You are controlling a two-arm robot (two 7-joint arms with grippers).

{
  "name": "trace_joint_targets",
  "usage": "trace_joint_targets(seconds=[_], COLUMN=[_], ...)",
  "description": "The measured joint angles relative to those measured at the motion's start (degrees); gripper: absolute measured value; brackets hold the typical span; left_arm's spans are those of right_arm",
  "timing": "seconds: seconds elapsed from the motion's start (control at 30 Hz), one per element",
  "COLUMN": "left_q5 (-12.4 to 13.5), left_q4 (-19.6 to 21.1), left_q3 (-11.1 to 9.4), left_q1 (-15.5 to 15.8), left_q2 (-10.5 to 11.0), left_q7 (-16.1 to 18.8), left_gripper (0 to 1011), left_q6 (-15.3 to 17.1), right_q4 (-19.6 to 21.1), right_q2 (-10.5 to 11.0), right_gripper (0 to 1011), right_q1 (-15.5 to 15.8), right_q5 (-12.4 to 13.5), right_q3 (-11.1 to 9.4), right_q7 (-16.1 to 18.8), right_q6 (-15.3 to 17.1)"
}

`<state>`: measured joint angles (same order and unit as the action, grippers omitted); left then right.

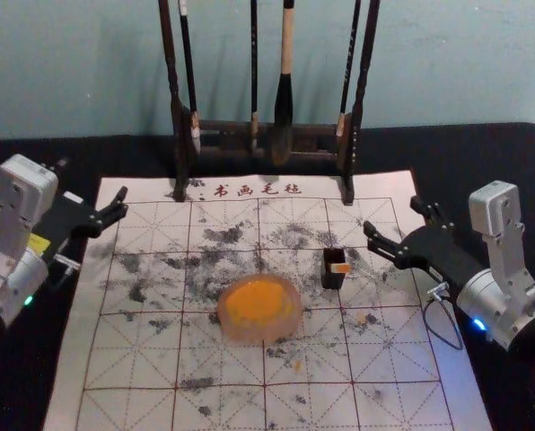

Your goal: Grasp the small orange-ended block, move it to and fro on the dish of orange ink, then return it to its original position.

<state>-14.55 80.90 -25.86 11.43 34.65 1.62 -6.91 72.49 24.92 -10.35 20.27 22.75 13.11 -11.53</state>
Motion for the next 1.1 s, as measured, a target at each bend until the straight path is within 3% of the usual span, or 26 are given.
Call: trace_joint_targets(seconds=[1.1], left_q5=[0.0], left_q4=[0.0], left_q3=[0.0], left_q1=[0.0], left_q2=[0.0], left_q7=[0.0], left_gripper=[1001], left_q6=[0.0], right_q4=[0.4], right_q2=[0.3], right_gripper=[1000], right_q1=[0.0], right_q5=[0.2], right_q3=[0.2], right_q7=[0.3], right_q6=[-0.1])
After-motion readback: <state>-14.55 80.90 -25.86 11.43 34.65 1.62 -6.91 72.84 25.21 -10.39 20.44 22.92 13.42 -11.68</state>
